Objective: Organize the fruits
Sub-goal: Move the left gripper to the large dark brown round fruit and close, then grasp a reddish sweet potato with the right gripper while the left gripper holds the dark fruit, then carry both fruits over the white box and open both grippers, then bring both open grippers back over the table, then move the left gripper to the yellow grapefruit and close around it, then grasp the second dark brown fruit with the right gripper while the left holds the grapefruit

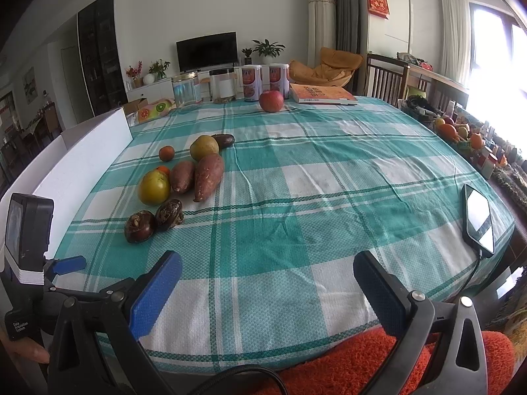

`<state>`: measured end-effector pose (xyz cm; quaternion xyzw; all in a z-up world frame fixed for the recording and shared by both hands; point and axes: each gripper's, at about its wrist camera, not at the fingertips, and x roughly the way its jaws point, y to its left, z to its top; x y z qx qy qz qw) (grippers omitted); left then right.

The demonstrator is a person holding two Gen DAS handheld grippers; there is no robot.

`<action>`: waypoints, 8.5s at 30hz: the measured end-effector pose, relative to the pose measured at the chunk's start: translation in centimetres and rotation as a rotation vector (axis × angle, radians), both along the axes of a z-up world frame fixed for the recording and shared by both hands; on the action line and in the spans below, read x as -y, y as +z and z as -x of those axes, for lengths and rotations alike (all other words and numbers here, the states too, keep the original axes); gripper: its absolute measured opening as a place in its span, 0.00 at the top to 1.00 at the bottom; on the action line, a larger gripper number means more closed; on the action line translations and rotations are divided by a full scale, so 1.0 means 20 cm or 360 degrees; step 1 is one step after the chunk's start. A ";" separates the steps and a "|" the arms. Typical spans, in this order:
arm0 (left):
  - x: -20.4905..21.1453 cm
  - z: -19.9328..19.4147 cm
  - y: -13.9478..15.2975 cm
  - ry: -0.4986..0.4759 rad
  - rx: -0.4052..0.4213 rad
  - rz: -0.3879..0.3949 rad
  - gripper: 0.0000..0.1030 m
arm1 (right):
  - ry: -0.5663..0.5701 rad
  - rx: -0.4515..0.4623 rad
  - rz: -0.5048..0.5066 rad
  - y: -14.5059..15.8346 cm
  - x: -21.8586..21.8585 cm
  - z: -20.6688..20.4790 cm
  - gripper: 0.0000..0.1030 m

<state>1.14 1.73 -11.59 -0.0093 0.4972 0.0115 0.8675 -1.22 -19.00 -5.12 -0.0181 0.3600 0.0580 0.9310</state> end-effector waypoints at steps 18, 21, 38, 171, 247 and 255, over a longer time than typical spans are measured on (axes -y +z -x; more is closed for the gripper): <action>0.01 -0.14 0.12 -0.0303 0.0116 0.0210 0.03 | -0.0009 -0.0008 -0.0029 -0.01 0.02 0.00 0.00; 0.07 -0.23 0.10 -0.0429 0.0121 0.0090 0.04 | -0.0011 0.0000 -0.0033 -0.01 0.02 0.00 0.00; -0.05 -0.16 0.10 -0.0384 0.0169 0.0184 0.52 | 0.0165 -0.0259 -0.0414 -0.04 0.08 -0.33 0.00; -0.34 -0.29 -0.01 0.0162 0.0208 -0.0018 0.11 | -0.0328 -0.0340 0.0030 -0.34 0.14 -0.81 0.00; -0.27 -0.18 0.30 -0.0109 0.0202 0.0376 0.47 | -0.0042 -0.0034 -0.0307 -0.16 0.09 -0.65 0.00; -0.35 -0.09 0.41 -0.0069 0.0270 0.0416 0.47 | 0.0204 -0.0114 -0.0783 -0.13 0.12 -0.53 0.00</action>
